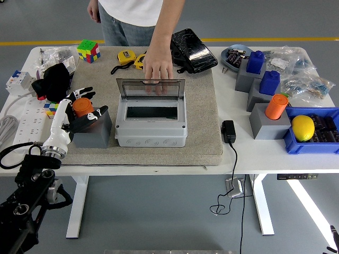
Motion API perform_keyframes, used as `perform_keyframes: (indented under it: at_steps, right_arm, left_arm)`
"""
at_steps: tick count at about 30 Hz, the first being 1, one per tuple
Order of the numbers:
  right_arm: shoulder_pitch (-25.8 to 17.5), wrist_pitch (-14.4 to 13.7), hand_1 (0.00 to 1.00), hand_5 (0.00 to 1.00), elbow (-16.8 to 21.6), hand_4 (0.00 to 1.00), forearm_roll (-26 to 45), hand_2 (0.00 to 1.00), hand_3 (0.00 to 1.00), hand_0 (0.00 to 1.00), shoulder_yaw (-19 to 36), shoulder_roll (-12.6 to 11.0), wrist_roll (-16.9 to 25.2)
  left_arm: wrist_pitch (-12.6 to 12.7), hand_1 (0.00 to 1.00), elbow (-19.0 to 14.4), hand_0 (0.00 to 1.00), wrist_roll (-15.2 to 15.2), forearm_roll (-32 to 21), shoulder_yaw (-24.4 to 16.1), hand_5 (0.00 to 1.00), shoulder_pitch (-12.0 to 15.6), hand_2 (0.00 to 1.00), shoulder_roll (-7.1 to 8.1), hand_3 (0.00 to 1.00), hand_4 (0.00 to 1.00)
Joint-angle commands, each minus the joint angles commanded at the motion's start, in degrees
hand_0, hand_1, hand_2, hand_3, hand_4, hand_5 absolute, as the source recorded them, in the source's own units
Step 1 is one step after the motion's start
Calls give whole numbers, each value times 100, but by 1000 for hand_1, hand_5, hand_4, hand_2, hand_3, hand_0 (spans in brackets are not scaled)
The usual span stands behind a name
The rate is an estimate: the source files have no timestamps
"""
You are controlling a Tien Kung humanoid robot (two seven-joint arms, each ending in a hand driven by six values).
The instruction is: Fetch the battery,place it into the box,close the lid of the box
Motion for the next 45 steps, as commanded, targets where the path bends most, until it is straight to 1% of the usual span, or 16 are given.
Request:
perform_keyframes:
  at_steps: [4,5,10,11,16,17,22,23,34,35,40,41,45]
  right_arm:
    - [0,-5,754,998,0,998,5,731,788,815,2,-4,2]
    - [0,-5,754,998,0,998,7,731,787,816,3,-5,3]
    - [-3,-7,754,998,0,998,14,731,787,816,6,-10,0]
    - [-3,-7,754,998,0,998,11,731,787,815,8,-11,0]
    - [-6,-4,754,998,0,998,11,731,787,815,9,-12,-2]
    - [-7,-3,753,998,0,998,13,730,787,814,6,-12,-1]
    - [4,-3,753,998,0,998,25,730,787,814,6,-16,2]
    - [5,-2,753,998,0,998,25,731,787,816,6,-16,2]
    - [17,-3,754,998,0,998,38,731,787,815,4,-19,4]
    - [18,-4,754,998,0,998,35,731,787,815,11,-20,2]
    - [14,-3,754,998,0,998,31,731,787,815,19,-22,-3]
    - [15,-4,754,998,0,998,32,730,787,816,19,-23,-2]
    - [20,-2,754,998,0,998,44,730,787,816,7,-23,3]
  left_arm:
    - [63,716,-2,601,-3,30,13,30,10,648,-7,680,998]
    - [71,663,-4,509,-4,33,13,3,11,564,-7,600,998]
    - [170,663,-11,509,-27,30,23,3,5,564,-5,600,998]
    - [187,601,-13,396,-34,22,28,2,5,488,-5,518,998]
    - [251,601,4,396,-77,-30,51,2,-4,488,-17,518,998]
    - [258,471,8,285,-81,-37,57,2,-7,437,-19,454,998]
    - [284,471,18,285,-100,-54,58,2,-18,437,-29,454,998]
    - [286,448,17,266,-100,-54,58,2,-17,422,-30,435,998]
    - [379,433,40,259,-145,-89,103,2,-23,410,-53,427,998]
    - [394,397,39,247,-150,-89,107,2,-23,364,-57,361,998]
    - [445,397,34,247,-155,-74,129,2,-29,364,-63,361,998]
    - [452,279,36,228,-158,-77,132,2,-30,272,-65,259,998]
    - [505,279,49,228,-158,-67,154,2,-31,272,-73,259,998]
